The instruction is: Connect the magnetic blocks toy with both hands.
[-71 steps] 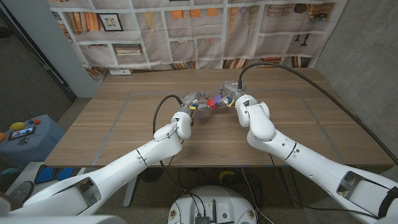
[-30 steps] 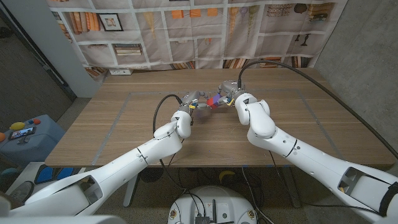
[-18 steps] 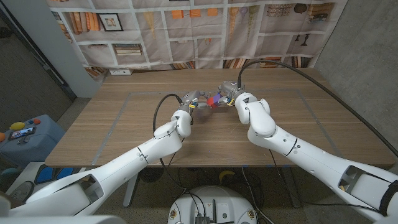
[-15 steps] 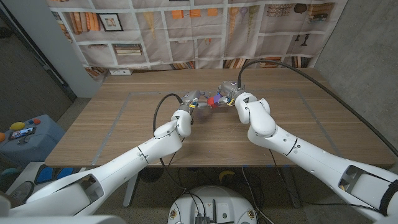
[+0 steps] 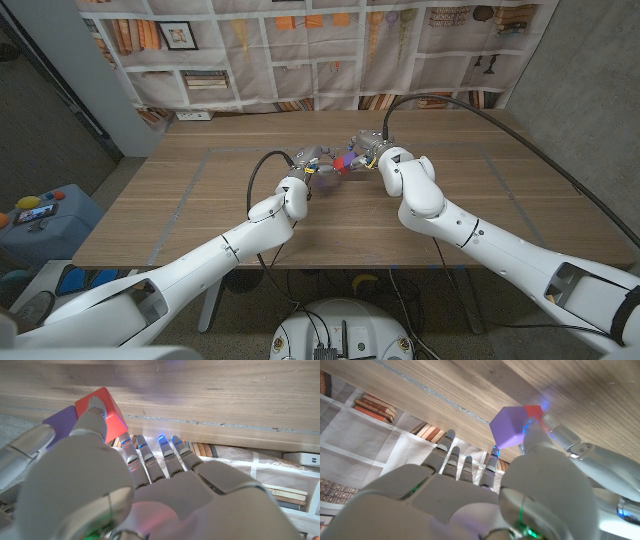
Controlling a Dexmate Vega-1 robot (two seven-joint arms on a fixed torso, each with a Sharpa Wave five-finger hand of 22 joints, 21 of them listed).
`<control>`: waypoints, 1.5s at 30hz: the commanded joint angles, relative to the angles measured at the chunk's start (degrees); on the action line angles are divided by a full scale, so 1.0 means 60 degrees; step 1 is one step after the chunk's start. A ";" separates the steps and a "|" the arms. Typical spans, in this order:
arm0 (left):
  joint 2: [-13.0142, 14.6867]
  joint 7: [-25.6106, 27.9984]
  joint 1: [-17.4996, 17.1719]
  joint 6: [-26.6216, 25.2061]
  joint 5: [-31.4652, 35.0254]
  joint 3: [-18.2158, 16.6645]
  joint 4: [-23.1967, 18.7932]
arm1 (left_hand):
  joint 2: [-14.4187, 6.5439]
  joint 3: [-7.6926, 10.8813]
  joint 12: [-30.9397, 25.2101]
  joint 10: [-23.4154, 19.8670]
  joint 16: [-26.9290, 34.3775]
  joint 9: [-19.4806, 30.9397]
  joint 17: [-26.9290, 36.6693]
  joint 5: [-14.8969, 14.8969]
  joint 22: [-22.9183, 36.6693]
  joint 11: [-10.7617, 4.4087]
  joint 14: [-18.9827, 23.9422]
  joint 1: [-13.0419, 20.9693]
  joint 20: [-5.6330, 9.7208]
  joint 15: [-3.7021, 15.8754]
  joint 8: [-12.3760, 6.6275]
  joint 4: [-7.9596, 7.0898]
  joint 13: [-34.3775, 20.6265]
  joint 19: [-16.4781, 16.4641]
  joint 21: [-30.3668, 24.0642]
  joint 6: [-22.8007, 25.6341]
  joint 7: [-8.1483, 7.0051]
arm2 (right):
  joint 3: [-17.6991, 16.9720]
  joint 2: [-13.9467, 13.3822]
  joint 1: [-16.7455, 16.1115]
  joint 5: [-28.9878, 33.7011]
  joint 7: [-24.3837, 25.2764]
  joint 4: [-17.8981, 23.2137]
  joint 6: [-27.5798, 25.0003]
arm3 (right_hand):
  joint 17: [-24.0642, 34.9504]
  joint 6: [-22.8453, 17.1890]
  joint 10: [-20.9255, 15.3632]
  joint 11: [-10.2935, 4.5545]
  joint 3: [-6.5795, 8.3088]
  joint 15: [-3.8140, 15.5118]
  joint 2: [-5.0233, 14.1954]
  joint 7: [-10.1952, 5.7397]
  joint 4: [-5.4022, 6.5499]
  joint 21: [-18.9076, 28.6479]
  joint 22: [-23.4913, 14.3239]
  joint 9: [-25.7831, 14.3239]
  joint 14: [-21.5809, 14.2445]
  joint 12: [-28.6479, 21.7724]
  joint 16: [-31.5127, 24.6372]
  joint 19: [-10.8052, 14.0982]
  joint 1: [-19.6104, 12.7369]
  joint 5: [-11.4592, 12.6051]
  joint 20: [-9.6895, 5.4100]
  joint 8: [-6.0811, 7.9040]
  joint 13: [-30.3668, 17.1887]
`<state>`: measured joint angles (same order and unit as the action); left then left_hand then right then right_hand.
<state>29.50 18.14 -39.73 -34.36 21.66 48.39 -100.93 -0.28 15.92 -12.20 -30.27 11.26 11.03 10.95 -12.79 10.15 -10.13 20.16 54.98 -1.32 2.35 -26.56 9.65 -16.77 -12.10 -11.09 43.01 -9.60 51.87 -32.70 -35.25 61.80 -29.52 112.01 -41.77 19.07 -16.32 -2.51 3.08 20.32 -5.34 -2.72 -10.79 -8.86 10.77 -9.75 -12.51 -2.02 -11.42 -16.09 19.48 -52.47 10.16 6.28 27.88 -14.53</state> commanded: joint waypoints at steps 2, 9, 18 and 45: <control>0.0049 0.0009 0.0004 -0.0045 0.0008 0.0009 -0.0043 | -0.0370 0.0110 -0.0053 0.0050 0.0078 0.0330 0.0008 -0.0027 0.0017 0.0016 0.0002 -0.0220 0.0024 0.0909 -0.0282 -0.0043 0.0011 0.0028 -0.0054 0.1250 -0.0056 | 0.0044 -0.0129 0.0140 -0.0114 -0.0425 0.0141 0.0027 | 0.0027 0.0407 0.0323 0.0154 -0.0116 -0.0180 -0.0103 0.0090 0.0045 -0.0056 -0.0011 0.0013 0.0205 0.0057 0.0090 -0.0218 0.0266 0.0002 0.0163 -0.0213 -0.0050; 0.0153 -0.0035 -0.0007 -0.0053 0.0064 0.0007 -0.0153 | -0.0373 0.0112 -0.0061 0.0035 0.0080 0.0333 0.0007 -0.0026 0.0017 0.0017 0.0007 -0.0222 0.0020 0.0914 -0.0289 -0.0041 0.0012 0.0029 -0.0054 0.1257 -0.0066 | 0.0030 -0.0281 0.0292 -0.0276 -0.0961 0.0285 0.0168 | 0.0042 0.1275 0.0953 0.0427 -0.0346 -0.0462 -0.0210 0.0339 0.0204 -0.0086 -0.0012 0.0020 0.0655 0.0099 0.0311 -0.0670 0.0827 0.0091 0.0342 -0.0662 -0.0075; 0.0318 -0.0184 -0.0055 -0.0246 0.0135 -0.0023 -0.0399 | -0.0371 0.0112 -0.0062 0.0040 0.0077 0.0337 0.0006 -0.0024 0.0017 0.0010 0.0001 -0.0226 0.0020 0.0927 -0.0293 -0.0037 0.0013 0.0029 -0.0055 0.1248 -0.0082 | -0.0293 -0.0585 0.0159 -0.0917 -0.0716 0.0452 0.0605 | 0.0060 0.1831 0.1336 0.0545 -0.0588 -0.0706 -0.0381 0.0509 0.0333 -0.0089 -0.0010 0.0020 0.0953 0.0068 0.0446 -0.1013 0.1379 0.0197 0.0434 -0.0980 -0.0092; 0.1247 -0.1512 0.0328 -0.0821 0.0348 -0.0191 -0.1141 | -0.0390 0.0114 -0.0030 0.0143 0.0065 0.0344 0.0006 -0.0024 0.0017 0.0012 -0.0034 -0.0258 -0.0001 0.0904 -0.0257 -0.0047 0.0018 0.0047 -0.0050 0.1121 -0.0076 | -0.2022 -0.1340 -0.0482 -0.5279 0.1430 0.0439 0.1646 | 0.0137 0.1735 0.1190 0.0691 -0.0960 -0.0924 -0.0281 0.1195 0.0766 -0.0072 -0.0005 0.0004 0.1177 -0.0169 0.0502 -0.1507 0.2605 0.0374 0.0723 -0.1133 -0.0103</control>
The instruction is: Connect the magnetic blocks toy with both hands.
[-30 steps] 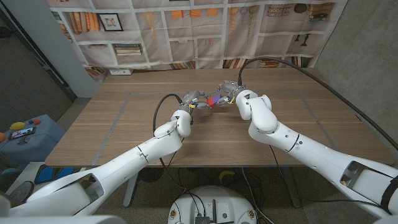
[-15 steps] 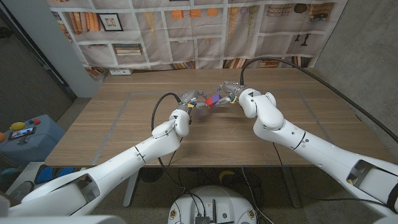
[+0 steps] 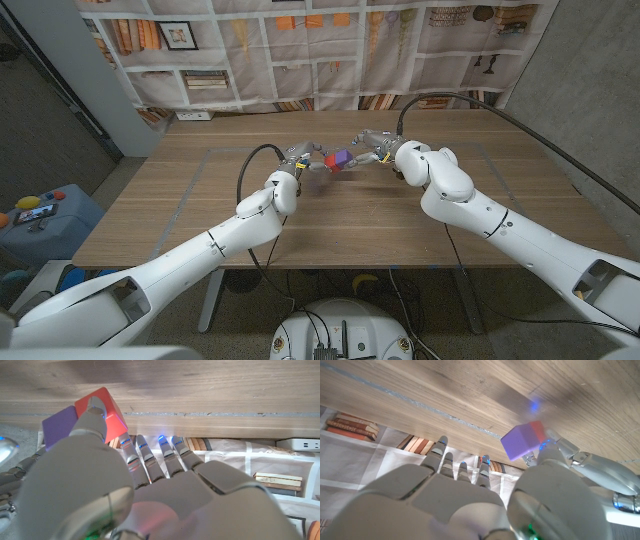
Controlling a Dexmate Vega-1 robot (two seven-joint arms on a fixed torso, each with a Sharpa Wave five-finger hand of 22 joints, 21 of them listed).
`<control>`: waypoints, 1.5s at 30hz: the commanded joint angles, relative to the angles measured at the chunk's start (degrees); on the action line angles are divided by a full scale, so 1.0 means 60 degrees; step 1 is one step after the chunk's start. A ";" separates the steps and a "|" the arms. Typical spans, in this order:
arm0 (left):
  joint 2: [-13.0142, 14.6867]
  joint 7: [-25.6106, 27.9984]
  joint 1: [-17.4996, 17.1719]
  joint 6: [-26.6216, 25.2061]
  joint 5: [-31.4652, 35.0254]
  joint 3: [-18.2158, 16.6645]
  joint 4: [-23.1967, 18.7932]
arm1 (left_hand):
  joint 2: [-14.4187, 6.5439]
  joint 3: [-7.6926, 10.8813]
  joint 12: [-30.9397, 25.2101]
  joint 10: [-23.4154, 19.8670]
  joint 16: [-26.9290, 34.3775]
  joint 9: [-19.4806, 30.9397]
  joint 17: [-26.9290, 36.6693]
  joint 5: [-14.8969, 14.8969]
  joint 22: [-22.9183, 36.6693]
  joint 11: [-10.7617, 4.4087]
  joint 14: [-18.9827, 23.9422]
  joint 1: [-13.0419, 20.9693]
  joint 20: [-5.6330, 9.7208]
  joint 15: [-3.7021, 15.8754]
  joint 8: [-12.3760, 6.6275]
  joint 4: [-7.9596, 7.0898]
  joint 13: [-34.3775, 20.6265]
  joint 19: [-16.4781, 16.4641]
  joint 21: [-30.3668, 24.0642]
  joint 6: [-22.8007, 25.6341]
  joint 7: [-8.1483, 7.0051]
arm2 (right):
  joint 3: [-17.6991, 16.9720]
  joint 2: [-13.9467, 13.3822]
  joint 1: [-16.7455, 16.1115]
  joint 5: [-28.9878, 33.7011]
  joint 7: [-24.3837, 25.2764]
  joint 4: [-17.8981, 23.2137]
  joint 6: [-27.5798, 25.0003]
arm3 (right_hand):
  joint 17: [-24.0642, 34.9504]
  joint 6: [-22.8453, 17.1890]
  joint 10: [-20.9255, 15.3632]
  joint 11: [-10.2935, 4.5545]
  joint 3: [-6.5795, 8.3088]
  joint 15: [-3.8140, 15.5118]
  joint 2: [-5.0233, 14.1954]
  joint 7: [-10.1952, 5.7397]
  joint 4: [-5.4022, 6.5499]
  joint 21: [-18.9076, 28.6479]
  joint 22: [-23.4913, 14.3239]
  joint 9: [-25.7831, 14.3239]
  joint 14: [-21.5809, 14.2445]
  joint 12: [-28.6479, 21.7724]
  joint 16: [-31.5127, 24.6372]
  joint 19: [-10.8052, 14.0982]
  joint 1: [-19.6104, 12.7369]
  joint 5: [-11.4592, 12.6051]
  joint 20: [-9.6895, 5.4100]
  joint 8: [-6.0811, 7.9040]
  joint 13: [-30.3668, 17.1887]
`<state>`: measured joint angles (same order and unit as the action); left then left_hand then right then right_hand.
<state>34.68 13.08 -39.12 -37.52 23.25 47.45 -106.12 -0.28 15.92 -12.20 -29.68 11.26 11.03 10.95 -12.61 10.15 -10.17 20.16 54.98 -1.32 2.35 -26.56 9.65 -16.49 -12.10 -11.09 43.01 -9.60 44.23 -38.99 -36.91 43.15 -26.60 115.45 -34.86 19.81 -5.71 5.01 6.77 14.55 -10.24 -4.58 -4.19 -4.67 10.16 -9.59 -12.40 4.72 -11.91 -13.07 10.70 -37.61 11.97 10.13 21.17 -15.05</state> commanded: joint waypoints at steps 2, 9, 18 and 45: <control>0.0449 -0.0848 0.0301 -0.0399 0.0122 0.0003 -0.0335 | -0.0394 0.0115 -0.0025 0.0059 0.0064 0.0345 0.0007 -0.0055 0.0017 0.0023 -0.0039 -0.0263 -0.0009 0.0891 -0.0252 -0.0049 -0.0028 0.0053 -0.0049 0.1107 -0.0074 | -0.0709 -0.0387 -0.0148 -0.2333 0.1062 -0.0164 0.0532 | 0.0013 -0.0039 -0.0075 0.0080 -0.0006 -0.0101 0.0032 0.0125 0.0072 0.0034 -0.0031 -0.0013 0.0059 -0.0095 0.0000 -0.0048 0.0151 0.0076 0.0089 -0.0021 -0.0015; 0.0617 -0.1443 0.0599 -0.0964 0.0407 0.0217 -0.0536 | -0.0424 0.0124 -0.0017 0.0099 0.0051 0.0345 0.0011 -0.0059 0.0018 0.0064 -0.0086 -0.0274 -0.0033 0.0865 -0.0217 -0.0056 -0.0027 0.0080 -0.0041 0.1016 -0.0105 | -0.1173 -0.0497 -0.0344 -0.3879 0.1909 -0.0689 0.1476 | 0.0015 -0.0130 -0.0200 0.0091 -0.0037 -0.0124 0.0041 0.0083 0.0087 0.0049 -0.0029 -0.0001 0.0056 -0.0153 -0.0003 -0.0062 0.0250 0.0089 0.0114 -0.0027 -0.0011; 0.0980 -0.2012 0.0838 -0.1360 0.0802 0.0441 -0.0879 | -0.0449 0.0133 -0.0005 0.0155 0.0051 0.0347 0.0013 -0.0062 0.0019 0.0079 -0.0102 -0.0282 -0.0064 0.0860 -0.0229 -0.0057 -0.0026 0.0099 -0.0038 0.1039 -0.0106 | -0.1643 -0.0590 -0.0680 -0.5500 0.2968 -0.1460 0.2849 | 0.0011 -0.0089 -0.0528 0.0010 -0.0054 -0.0125 0.0125 0.0017 0.0094 0.0072 -0.0024 0.0033 0.0032 -0.0282 -0.0016 -0.0068 0.0375 0.0098 -0.0077 -0.0134 0.0002; 0.1012 -0.4057 0.1596 -0.3241 0.3394 0.1870 -0.1170 | -0.0440 0.0121 0.0040 0.0320 0.0054 0.0352 0.0010 -0.0061 0.0020 0.0094 -0.0120 -0.0355 -0.0064 0.0886 -0.0252 -0.0056 0.0008 0.0120 -0.0045 0.1077 -0.0127 | -0.2014 -0.0412 -0.1138 -0.7602 0.4653 -0.2398 0.4286 | -0.0123 -0.0224 -0.1062 -0.0118 -0.0017 0.0391 0.0529 -0.0043 0.0103 0.0170 0.0003 0.0129 -0.0071 -0.0412 -0.0016 0.0252 0.0650 -0.0095 -0.0677 -0.0361 0.0103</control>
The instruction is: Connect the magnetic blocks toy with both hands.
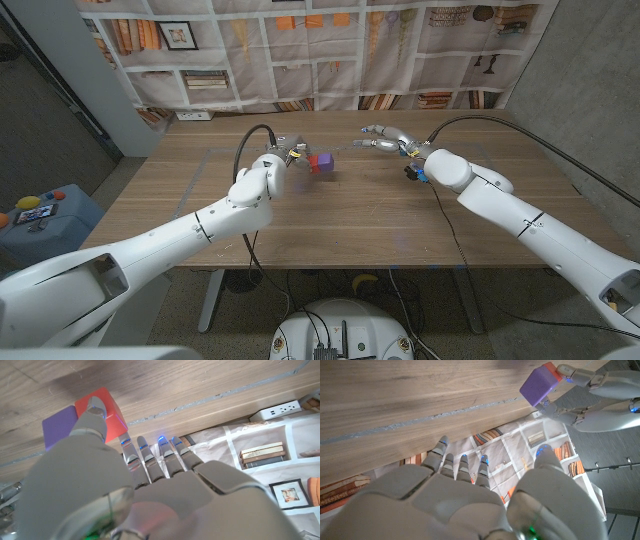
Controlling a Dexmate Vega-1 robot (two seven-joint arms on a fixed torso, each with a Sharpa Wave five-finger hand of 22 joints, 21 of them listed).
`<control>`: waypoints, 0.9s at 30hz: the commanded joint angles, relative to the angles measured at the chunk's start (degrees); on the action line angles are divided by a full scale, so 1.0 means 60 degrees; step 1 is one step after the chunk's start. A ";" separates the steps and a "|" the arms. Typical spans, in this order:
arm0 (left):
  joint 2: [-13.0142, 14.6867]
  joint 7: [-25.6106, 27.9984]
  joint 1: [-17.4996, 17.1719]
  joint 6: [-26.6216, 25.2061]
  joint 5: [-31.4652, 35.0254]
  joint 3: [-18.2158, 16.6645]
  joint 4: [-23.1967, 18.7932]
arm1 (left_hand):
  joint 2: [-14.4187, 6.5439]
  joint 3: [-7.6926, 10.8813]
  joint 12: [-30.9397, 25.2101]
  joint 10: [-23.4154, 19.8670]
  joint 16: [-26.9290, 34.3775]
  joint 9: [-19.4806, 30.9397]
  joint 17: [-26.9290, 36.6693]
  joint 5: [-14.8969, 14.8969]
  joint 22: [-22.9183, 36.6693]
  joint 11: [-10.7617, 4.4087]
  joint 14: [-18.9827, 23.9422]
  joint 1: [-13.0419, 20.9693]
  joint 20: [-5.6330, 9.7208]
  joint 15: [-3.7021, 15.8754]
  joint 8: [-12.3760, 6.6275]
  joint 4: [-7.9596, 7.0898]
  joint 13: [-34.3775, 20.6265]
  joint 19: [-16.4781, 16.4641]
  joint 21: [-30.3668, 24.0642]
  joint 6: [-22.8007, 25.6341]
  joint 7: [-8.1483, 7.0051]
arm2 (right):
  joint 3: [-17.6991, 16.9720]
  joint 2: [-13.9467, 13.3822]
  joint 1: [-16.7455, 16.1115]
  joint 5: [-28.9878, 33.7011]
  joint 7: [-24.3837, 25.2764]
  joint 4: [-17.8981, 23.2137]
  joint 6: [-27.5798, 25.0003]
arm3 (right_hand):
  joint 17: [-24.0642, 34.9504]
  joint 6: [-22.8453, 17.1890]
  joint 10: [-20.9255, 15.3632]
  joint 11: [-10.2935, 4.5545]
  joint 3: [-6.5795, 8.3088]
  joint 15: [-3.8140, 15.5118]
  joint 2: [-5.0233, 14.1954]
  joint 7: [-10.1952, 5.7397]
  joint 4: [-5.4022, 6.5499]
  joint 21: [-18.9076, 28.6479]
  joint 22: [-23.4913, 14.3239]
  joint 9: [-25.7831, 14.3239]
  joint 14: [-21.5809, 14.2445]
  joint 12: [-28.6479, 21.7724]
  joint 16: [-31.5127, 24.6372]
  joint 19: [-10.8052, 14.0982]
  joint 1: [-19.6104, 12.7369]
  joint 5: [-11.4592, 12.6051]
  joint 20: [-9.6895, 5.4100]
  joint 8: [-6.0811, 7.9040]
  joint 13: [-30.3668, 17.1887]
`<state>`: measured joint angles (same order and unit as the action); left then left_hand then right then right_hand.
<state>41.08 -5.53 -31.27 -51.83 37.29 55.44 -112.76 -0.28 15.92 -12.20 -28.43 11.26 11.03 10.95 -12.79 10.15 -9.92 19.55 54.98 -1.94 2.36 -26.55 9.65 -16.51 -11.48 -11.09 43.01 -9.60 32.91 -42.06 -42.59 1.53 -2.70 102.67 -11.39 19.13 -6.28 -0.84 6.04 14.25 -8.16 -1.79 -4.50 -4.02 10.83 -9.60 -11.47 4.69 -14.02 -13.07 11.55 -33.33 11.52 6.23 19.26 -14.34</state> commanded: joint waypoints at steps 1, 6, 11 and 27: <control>-0.0073 -0.1123 0.0347 -0.0969 0.1129 0.0597 -0.0059 | -0.0441 0.0121 0.0051 0.0141 0.0049 0.0352 0.0010 -0.0031 0.0020 0.0090 -0.0032 -0.0359 0.0040 0.0886 -0.0250 -0.0056 0.0014 0.0021 -0.0044 0.1073 -0.0124 | -0.0147 0.0107 -0.0215 -0.0722 0.0712 -0.0305 0.0463 | -0.0020 -0.0114 -0.0087 0.0011 0.0038 0.0064 0.0079 0.0017 -0.0013 0.0070 0.0006 -0.0023 -0.0073 -0.0055 -0.0014 0.0158 -0.0066 -0.0031 -0.0020 -0.0060 -0.0010; -0.0088 -0.1520 0.0464 -0.1126 0.1350 0.0717 -0.0042 | -0.0463 0.0130 0.0120 0.0339 0.0014 0.0350 0.0014 -0.0035 0.0021 0.0139 -0.0139 -0.0369 -0.0002 0.0862 -0.0226 -0.0056 0.0042 0.0042 -0.0040 0.1021 -0.0127 | -0.0362 0.0308 -0.0416 -0.1267 0.0962 -0.0660 0.1130 | -0.0051 -0.0084 -0.0104 -0.0005 0.0046 0.0095 0.0112 0.0026 -0.0035 0.0078 0.0009 -0.0014 -0.0126 -0.0046 -0.0020 0.0225 -0.0059 -0.0059 -0.0079 -0.0107 0.0007; -0.0152 -0.1759 0.0469 -0.1273 0.1505 0.0801 0.0035 | -0.0454 0.0129 0.0153 0.0459 -0.0019 0.0348 0.0008 -0.0036 0.0021 0.0169 -0.0234 -0.0379 0.0015 0.0830 -0.0215 -0.0049 0.0062 0.0070 -0.0033 0.1002 -0.0118 | -0.0441 0.0388 -0.0510 -0.1577 0.1075 -0.0834 0.1388 | -0.0143 -0.0268 -0.0185 -0.0107 0.0081 0.0347 0.0245 0.0154 -0.0092 0.0046 0.0014 0.0009 -0.0207 -0.0025 -0.0010 0.0275 -0.0033 -0.0130 -0.0396 -0.0145 0.0070; -0.0538 -0.1657 0.0326 -0.1537 0.1405 0.0912 0.0495 | -0.0397 0.0145 0.0280 0.1221 -0.0155 0.0261 -0.0088 -0.0045 0.0011 0.0646 -0.0746 -0.0399 0.0024 0.0556 -0.0056 -0.0016 0.0240 0.0192 -0.0009 0.0871 -0.0048 | -0.0548 0.0559 -0.0678 -0.2084 0.1420 -0.0982 0.1745 | -0.0239 -0.0481 -0.0282 -0.0222 0.0132 0.0489 0.0404 0.0098 -0.0164 0.0022 0.0016 0.0025 -0.0298 -0.0006 -0.0004 0.0322 -0.0026 -0.0177 -0.0553 -0.0182 0.0136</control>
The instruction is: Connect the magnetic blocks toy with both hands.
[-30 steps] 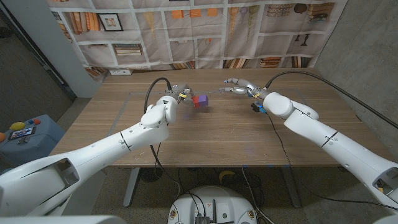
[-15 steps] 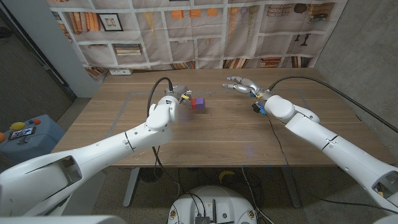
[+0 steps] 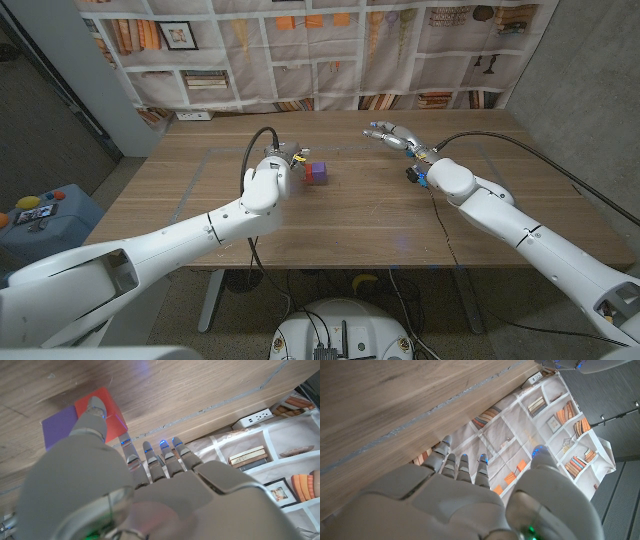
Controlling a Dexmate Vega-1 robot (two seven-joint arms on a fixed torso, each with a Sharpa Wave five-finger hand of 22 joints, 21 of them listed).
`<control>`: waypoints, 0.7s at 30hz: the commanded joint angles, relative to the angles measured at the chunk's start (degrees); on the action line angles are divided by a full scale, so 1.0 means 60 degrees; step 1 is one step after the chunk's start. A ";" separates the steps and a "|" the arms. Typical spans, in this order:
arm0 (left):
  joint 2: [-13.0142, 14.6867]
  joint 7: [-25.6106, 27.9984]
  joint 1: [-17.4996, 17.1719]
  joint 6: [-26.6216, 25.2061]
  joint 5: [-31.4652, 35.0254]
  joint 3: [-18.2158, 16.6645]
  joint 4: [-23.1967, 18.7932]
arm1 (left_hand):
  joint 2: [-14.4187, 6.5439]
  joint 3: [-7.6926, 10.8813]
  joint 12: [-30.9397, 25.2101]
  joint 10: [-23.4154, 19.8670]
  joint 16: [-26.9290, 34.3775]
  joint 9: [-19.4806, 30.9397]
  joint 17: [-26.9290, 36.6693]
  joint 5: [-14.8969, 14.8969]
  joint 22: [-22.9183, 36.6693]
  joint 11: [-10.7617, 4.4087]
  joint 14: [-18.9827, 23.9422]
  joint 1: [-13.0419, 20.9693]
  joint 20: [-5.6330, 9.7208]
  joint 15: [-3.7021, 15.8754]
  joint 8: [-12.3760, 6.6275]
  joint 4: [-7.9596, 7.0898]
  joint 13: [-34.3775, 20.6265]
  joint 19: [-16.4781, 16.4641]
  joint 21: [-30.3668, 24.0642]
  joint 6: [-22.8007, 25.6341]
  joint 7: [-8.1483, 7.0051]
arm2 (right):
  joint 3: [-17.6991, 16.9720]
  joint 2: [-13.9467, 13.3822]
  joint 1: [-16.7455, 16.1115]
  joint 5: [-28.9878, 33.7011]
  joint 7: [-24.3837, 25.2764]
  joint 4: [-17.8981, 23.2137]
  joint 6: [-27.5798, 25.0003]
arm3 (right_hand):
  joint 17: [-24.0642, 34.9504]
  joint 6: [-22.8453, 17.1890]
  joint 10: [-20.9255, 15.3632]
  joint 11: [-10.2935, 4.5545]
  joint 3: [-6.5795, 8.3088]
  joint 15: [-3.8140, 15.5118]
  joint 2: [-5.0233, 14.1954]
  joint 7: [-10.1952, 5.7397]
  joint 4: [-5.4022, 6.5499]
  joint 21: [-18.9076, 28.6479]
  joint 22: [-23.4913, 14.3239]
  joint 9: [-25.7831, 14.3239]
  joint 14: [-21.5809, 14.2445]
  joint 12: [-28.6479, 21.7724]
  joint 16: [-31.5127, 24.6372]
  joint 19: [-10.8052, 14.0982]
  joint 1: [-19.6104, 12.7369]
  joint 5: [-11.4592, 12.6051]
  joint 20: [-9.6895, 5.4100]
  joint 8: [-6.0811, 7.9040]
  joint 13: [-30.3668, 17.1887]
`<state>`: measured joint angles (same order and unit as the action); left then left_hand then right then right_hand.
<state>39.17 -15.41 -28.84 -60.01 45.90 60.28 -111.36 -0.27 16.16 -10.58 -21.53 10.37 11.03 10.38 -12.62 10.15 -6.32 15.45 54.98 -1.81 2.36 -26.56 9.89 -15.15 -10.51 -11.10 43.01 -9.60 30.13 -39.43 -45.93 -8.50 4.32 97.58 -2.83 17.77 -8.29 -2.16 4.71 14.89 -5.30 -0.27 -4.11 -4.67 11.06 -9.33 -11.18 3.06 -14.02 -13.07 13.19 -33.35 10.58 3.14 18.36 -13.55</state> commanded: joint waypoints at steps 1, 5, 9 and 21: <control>-0.0200 0.0011 -0.0076 -0.0127 -0.0048 0.0114 0.0267 | -0.0398 0.0106 0.0004 0.0074 -0.0006 0.0254 0.0005 -0.0074 0.0010 0.0046 -0.0067 -0.0400 0.0006 0.0554 -0.0050 -0.0057 0.0022 0.0032 -0.0010 0.0875 -0.0040 | -0.0074 0.0104 -0.0121 -0.0391 0.0269 -0.0099 0.0283 | -0.0017 -0.0167 -0.0064 -0.0001 0.0027 0.0018 0.0157 0.0030 -0.0059 -0.0017 -0.0029 -0.0021 -0.0024 -0.0004 -0.0001 0.0049 -0.0023 -0.0021 -0.0042 -0.0030 0.0008; -0.0214 0.0022 -0.0045 -0.0160 -0.0078 0.0177 0.0327 | -0.0397 0.0109 -0.0009 0.0095 0.0003 0.0235 -0.0003 -0.0075 0.0009 0.0035 -0.0071 -0.0405 0.0004 0.0552 -0.0034 -0.0058 0.0048 0.0034 -0.0012 0.0888 -0.0038 | -0.0052 0.0076 -0.0120 -0.0374 0.0305 -0.0044 0.0245 | -0.0033 -0.0200 -0.0072 -0.0013 0.0038 0.0014 0.0188 0.0044 -0.0074 -0.0018 -0.0029 -0.0019 -0.0047 0.0003 -0.0004 0.0062 -0.0023 -0.0027 -0.0057 -0.0040 0.0020; -0.0278 0.0048 -0.0037 -0.0301 -0.0132 0.0207 0.0391 | -0.0402 0.0113 -0.0020 0.0118 0.0013 0.0224 -0.0009 -0.0076 0.0008 0.0032 -0.0073 -0.0413 0.0000 0.0536 -0.0016 -0.0063 0.0074 0.0036 -0.0014 0.0888 -0.0040 | -0.0042 0.0088 -0.0114 -0.0403 0.0326 -0.0051 0.0251 | -0.0049 -0.0279 -0.0095 -0.0028 0.0046 0.0026 0.0218 0.0035 -0.0087 -0.0019 -0.0029 -0.0017 -0.0072 0.0005 -0.0007 0.0079 -0.0017 -0.0033 -0.0065 -0.0033 0.0032; -0.0201 0.0065 0.0050 -0.0391 -0.0474 0.0265 0.0337 | -0.0390 0.0101 -0.0035 0.0309 0.0027 0.0140 -0.0018 -0.0072 0.0007 0.0118 -0.0154 -0.0513 -0.0051 0.0468 0.0237 -0.0096 0.0204 0.0109 -0.0005 0.0552 0.0025 | -0.0010 0.0133 -0.0094 -0.0462 0.0361 -0.0154 0.0326 | -0.0085 -0.0419 -0.0187 -0.0049 0.0061 0.0045 0.0287 -0.0027 -0.0118 -0.0024 -0.0029 -0.0012 -0.0138 -0.0003 -0.0019 0.0107 0.0003 -0.0046 -0.0078 -0.0040 0.0060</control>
<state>37.89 -15.05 -29.04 -61.59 44.67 61.28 -109.51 -0.25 16.16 -10.58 -20.22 10.38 11.03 10.12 -12.56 10.15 -5.83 14.83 54.96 -1.87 2.36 -25.67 9.89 -14.06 -10.10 -11.09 43.01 -9.60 29.87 -38.87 -46.49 -10.56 5.94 97.11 -1.50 17.28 -10.34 -3.09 4.39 15.20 -4.90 1.09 -4.11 -4.98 11.06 -9.34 -11.19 2.65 -14.01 -13.07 13.59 -33.62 10.37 2.75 18.37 -13.03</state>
